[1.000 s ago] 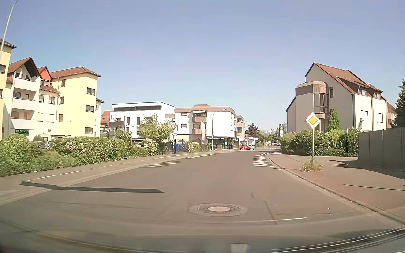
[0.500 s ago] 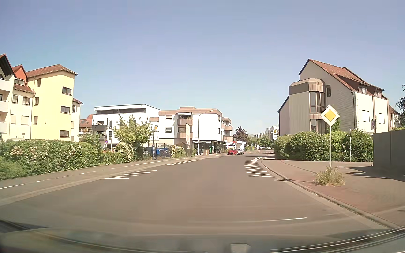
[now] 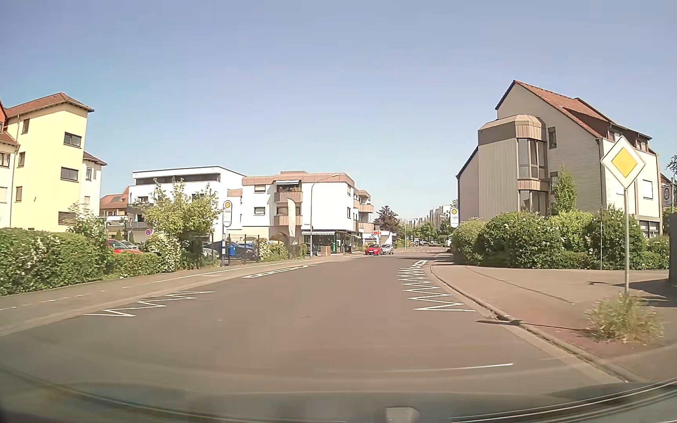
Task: Follow the waypoints while adhering to traffic rules and regulations
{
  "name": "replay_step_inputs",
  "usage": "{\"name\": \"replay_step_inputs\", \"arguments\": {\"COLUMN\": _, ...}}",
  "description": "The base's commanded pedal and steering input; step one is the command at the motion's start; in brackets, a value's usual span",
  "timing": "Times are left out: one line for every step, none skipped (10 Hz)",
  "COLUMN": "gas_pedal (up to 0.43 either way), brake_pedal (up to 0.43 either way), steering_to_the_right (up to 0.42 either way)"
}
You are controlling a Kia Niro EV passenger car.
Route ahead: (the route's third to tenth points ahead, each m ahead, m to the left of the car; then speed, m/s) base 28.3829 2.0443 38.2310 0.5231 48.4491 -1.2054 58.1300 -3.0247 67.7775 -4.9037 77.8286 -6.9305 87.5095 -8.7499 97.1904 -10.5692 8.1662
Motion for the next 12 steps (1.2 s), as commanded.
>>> {"name": "replay_step_inputs", "arguments": {"gas_pedal": 0.079, "brake_pedal": 0.030, "steering_to_the_right": 0.035}}
{"name": "replay_step_inputs", "arguments": {"gas_pedal": 0.079, "brake_pedal": 0.030, "steering_to_the_right": 0.029}}
{"name": "replay_step_inputs", "arguments": {"gas_pedal": 0.079, "brake_pedal": 0.030, "steering_to_the_right": 0.024}}
{"name": "replay_step_inputs", "arguments": {"gas_pedal": 0.079, "brake_pedal": 0.030, "steering_to_the_right": 0.023}}
{"name": "replay_step_inputs", "arguments": {"gas_pedal": 0.079, "brake_pedal": 0.030, "steering_to_the_right": 0.022}}
{"name": "replay_step_inputs", "arguments": {"gas_pedal": 0.079, "brake_pedal": 0.030, "steering_to_the_right": 0.022}}
{"name": "replay_step_inputs", "arguments": {"gas_pedal": 0.079, "brake_pedal": 0.030, "steering_to_the_right": 0.021}}
{"name": "replay_step_inputs", "arguments": {"gas_pedal": 0.079, "brake_pedal": 0.030, "steering_to_the_right": 0.019}}
{"name": "replay_step_inputs", "arguments": {"gas_pedal": 0.079, "brake_pedal": 0.030, "steering_to_the_right": 0.016}}
{"name": "replay_step_inputs", "arguments": {"gas_pedal": 0.079, "brake_pedal": 0.030, "steering_to_the_right": 0.014}}
{"name": "replay_step_inputs", "arguments": {"gas_pedal": 0.079, "brake_pedal": 0.030, "steering_to_the_right": 0.015}}
{"name": "replay_step_inputs", "arguments": {"gas_pedal": 0.079, "brake_pedal": 0.030, "steering_to_the_right": 0.017}}
